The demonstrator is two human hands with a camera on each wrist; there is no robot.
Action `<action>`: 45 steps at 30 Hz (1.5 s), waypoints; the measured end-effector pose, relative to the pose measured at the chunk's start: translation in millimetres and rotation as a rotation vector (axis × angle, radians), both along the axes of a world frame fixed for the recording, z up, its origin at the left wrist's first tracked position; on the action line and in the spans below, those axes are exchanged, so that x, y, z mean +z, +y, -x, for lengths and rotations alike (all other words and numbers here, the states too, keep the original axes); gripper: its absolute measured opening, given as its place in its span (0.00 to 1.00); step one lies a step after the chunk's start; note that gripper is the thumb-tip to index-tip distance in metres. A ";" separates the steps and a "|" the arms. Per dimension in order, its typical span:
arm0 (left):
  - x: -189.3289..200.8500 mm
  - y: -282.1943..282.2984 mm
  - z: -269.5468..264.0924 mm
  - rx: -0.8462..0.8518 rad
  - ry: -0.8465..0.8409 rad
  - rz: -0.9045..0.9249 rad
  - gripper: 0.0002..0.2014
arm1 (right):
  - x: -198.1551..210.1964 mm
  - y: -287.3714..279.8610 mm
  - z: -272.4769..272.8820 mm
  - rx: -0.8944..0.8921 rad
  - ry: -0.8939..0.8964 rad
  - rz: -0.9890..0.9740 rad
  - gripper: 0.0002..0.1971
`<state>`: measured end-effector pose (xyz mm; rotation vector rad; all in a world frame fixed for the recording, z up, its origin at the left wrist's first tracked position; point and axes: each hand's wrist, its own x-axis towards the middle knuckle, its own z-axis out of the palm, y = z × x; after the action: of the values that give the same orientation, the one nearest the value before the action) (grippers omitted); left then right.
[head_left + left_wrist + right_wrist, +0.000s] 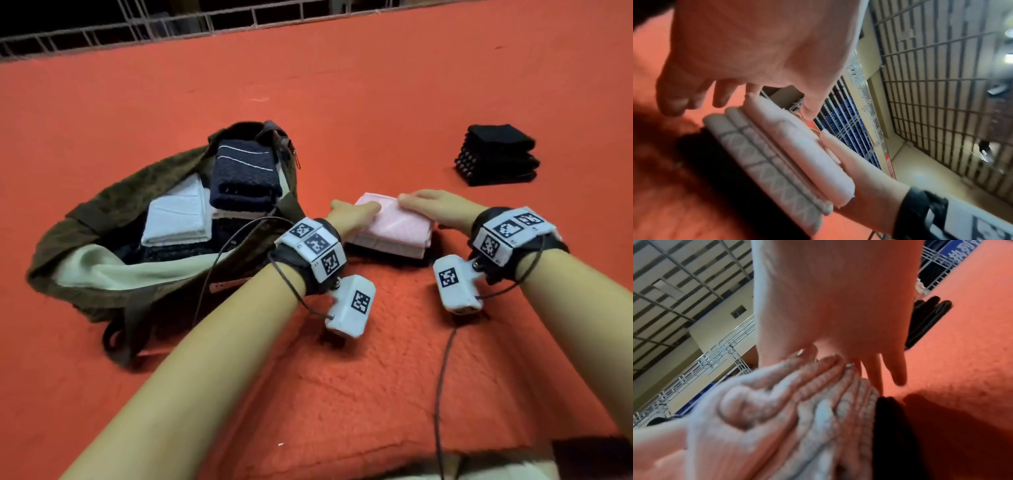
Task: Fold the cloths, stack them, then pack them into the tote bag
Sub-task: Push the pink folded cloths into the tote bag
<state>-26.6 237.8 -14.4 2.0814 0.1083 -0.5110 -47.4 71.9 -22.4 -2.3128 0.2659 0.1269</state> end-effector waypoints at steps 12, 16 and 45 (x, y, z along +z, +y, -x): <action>-15.2 3.2 -0.9 0.044 0.067 0.089 0.28 | -1.3 -6.8 -8.0 0.108 0.214 -0.002 0.21; -8.6 7.2 14.1 0.052 0.096 0.096 0.28 | 4.6 -5.2 6.9 0.199 0.347 -0.133 0.26; 149.3 271.4 32.8 0.079 -0.567 0.010 0.14 | 132.3 220.6 39.6 0.305 -0.119 -0.905 0.20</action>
<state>-59.4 509.2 134.8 2.1244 -0.1436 0.1370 -87.0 292.5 109.9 -1.4336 -0.1868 0.2094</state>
